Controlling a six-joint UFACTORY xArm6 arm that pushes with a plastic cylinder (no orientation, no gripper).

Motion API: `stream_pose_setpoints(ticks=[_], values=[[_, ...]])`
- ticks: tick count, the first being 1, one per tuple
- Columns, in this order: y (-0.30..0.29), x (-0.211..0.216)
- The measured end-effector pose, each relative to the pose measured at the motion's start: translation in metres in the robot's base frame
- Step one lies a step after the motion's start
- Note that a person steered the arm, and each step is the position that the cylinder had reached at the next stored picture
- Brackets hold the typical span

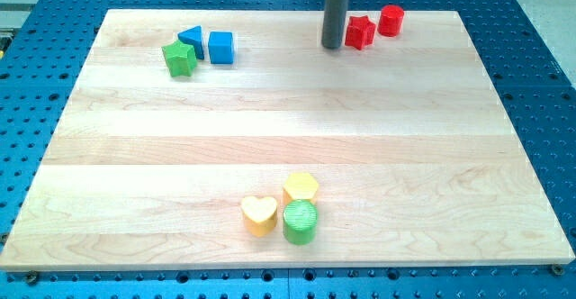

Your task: Move the green circle parallel to the hexagon

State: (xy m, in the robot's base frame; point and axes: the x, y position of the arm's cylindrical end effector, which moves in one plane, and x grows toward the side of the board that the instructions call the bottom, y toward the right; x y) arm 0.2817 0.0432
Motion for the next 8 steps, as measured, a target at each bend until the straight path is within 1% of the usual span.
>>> stream_pose_setpoints(ticks=[1, 2, 3, 4, 5, 6, 7, 8], values=[[-0.095, 0.069], [-0.153, 0.17], [-0.173, 0.278], [-0.153, 0.336], [-0.114, 0.335], [-0.04, 0.331], [-0.026, 0.31], [-0.036, 0.3]])
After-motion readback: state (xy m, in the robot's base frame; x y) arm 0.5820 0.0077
